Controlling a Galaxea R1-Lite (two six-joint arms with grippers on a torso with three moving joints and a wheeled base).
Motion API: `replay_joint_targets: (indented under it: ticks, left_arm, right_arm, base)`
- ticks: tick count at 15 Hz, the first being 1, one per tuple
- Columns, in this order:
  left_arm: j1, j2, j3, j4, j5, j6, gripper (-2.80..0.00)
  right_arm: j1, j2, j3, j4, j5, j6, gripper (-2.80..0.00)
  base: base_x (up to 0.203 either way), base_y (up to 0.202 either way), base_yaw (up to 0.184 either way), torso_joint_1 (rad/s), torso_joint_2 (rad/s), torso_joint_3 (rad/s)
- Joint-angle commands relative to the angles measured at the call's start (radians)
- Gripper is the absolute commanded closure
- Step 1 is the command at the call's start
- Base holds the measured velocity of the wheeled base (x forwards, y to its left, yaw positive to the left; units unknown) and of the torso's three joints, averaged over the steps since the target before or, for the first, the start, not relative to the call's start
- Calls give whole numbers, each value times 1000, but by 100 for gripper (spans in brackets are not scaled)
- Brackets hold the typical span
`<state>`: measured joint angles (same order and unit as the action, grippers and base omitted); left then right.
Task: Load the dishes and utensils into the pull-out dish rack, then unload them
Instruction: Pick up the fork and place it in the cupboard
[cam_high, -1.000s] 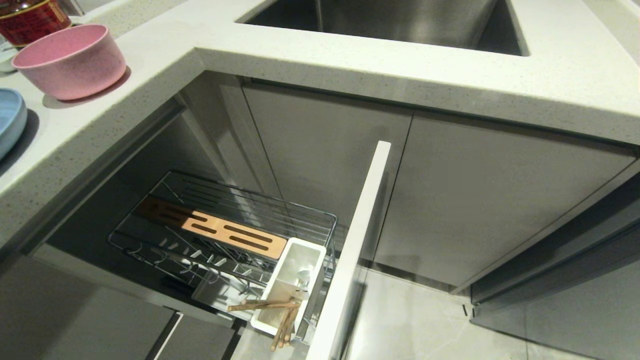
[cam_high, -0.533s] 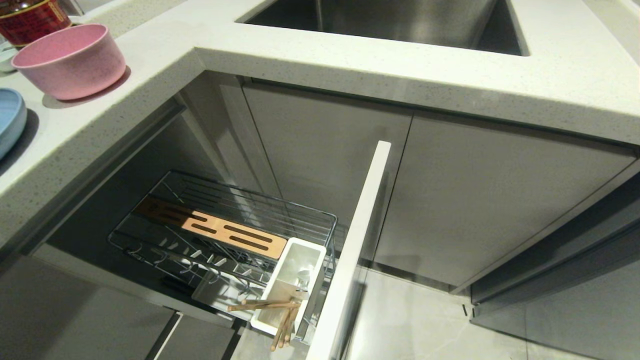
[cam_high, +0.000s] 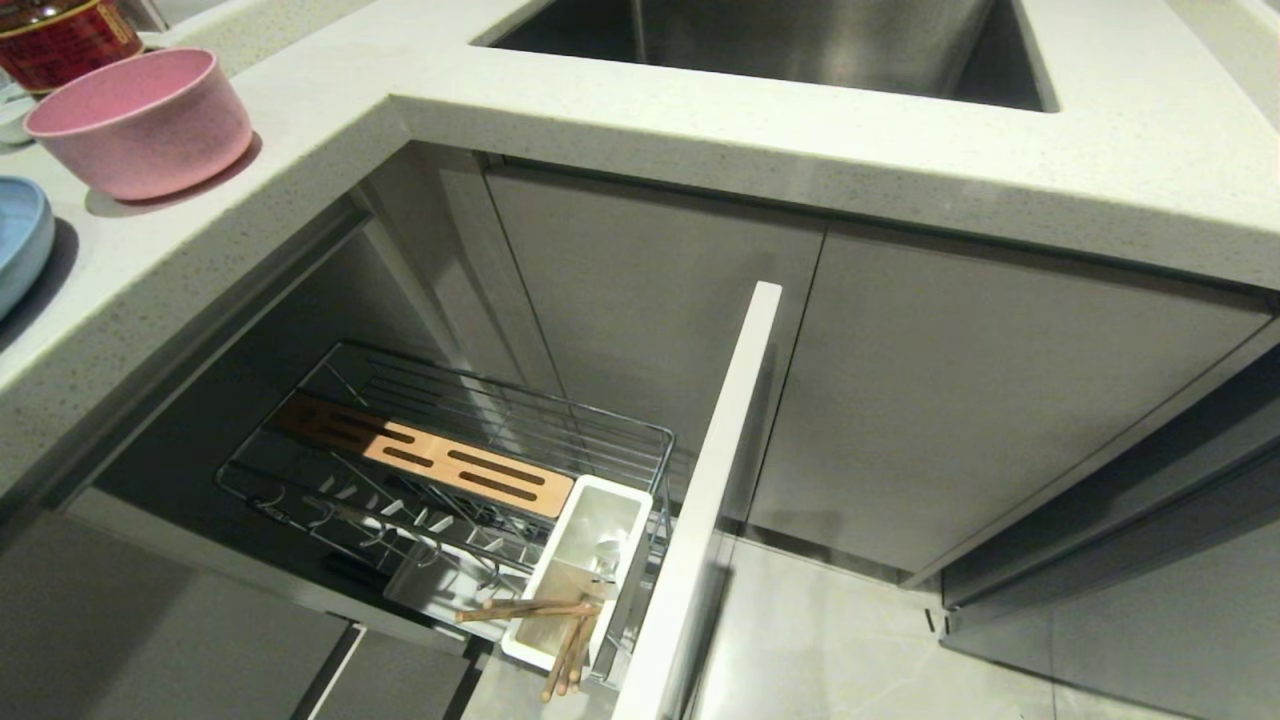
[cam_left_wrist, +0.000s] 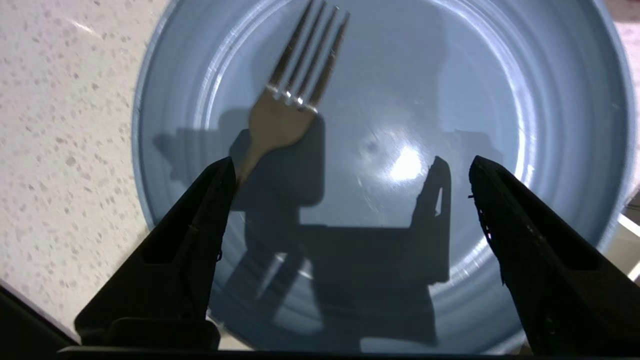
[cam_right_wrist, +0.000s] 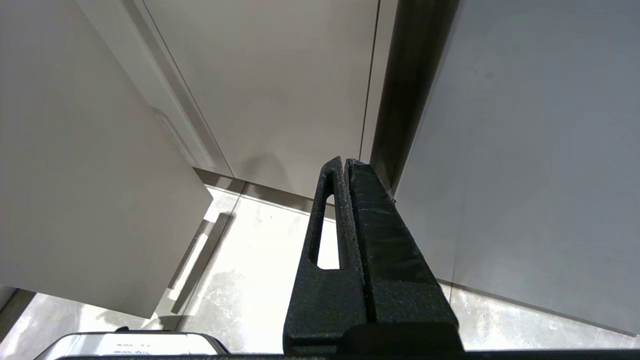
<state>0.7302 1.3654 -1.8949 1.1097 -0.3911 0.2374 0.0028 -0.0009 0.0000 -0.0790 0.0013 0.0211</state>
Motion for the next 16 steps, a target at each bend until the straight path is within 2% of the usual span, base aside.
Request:
replay_joint_targets:
  ticks: [1, 3, 11, 14, 16]
  left_arm:
    - [0, -29, 22, 13, 2, -2, -280]
    - [3, -40, 54, 9, 18, -1, -280]
    - [38, -34, 48, -57, 23, -17, -280]
    - [68, -7, 53, -57, 79, -14, -280]
    - [71, 7, 53, -53, 83, -12, -280]
  right_arm:
    - [0, -1, 26, 0, 0, 0, 0]
    - [0, -1, 26, -1, 0, 0, 0]
    - [0, -1, 26, -1, 0, 0, 0]
    - [0, -1, 26, -1, 0, 0, 0]
    - [0, -1, 26, -1, 0, 0, 0]
  base:
    - [0, 0, 0, 0, 0, 0]
    - [0, 0, 0, 0, 0, 0]
    - [0, 0, 0, 0, 0, 0]
    - [0, 0, 0, 0, 0, 0]
    - [0, 0, 0, 0, 0, 0]
